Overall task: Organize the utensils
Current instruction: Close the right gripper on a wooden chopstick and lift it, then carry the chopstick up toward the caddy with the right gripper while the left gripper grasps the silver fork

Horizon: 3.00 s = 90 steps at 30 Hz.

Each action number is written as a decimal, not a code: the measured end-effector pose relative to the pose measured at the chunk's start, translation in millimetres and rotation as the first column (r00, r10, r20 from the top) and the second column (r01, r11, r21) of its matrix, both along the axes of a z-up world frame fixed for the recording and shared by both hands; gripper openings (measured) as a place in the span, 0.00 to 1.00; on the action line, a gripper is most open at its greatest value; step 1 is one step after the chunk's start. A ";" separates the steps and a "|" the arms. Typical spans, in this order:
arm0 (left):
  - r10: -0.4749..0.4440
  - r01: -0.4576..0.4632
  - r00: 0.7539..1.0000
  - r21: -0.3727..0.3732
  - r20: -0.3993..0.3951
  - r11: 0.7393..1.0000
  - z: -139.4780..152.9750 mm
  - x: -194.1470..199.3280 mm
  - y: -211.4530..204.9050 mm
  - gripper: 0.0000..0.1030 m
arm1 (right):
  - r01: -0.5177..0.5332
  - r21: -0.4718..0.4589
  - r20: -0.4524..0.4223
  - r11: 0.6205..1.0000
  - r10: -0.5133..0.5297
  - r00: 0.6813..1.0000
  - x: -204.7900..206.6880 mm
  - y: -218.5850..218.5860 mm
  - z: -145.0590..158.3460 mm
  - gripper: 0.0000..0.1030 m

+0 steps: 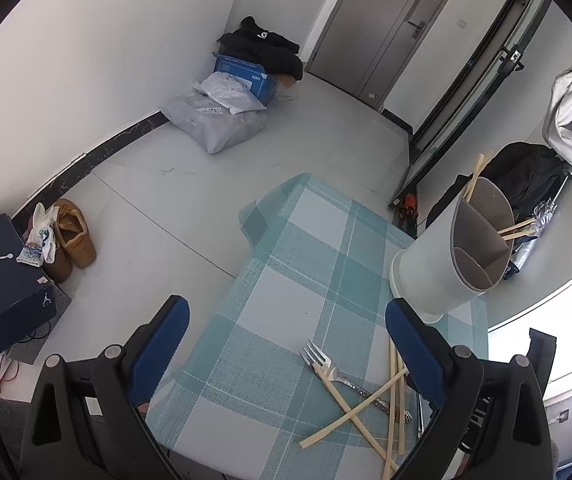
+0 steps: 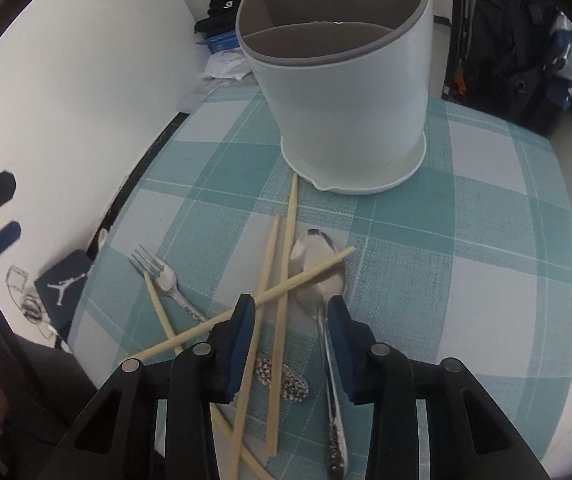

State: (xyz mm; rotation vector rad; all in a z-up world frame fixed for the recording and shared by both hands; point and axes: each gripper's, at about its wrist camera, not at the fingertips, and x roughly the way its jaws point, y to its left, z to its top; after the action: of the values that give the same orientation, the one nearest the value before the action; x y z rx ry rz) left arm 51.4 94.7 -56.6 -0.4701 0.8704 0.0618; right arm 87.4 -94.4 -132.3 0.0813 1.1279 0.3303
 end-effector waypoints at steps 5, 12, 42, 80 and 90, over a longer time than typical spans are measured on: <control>0.003 -0.003 1.000 -0.016 -0.020 1.000 -2.1 1.9 3.7 0.94 | 0.120 0.031 -0.038 0.992 -0.119 0.992 15.9 -14.1 1.8 0.35; 0.008 -0.009 1.000 -0.035 -0.024 0.999 -0.9 2.3 8.2 0.94 | 0.247 0.075 -0.136 0.966 -0.236 0.962 35.7 -27.5 -9.9 0.20; 0.036 -0.039 0.997 -0.037 -0.075 0.999 -8.5 5.5 9.2 0.94 | 0.308 0.210 -0.149 0.928 -0.281 0.948 43.0 -49.8 -23.2 0.16; -0.148 0.174 0.971 0.129 -0.189 0.976 -18.7 3.2 -55.0 0.94 | 0.158 0.312 0.320 0.937 -0.261 0.911 -48.0 -125.3 95.2 0.02; -0.002 0.027 0.954 0.079 -0.299 0.996 -43.6 15.3 -17.2 0.94 | 0.122 0.326 0.372 0.937 -0.246 0.895 -42.9 -115.0 100.2 0.02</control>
State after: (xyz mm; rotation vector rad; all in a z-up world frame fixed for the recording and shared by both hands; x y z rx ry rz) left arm 66.7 77.4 -100.1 -0.3818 1.1640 0.1582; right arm 44.5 -209.4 -32.0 0.3681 0.6412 0.3233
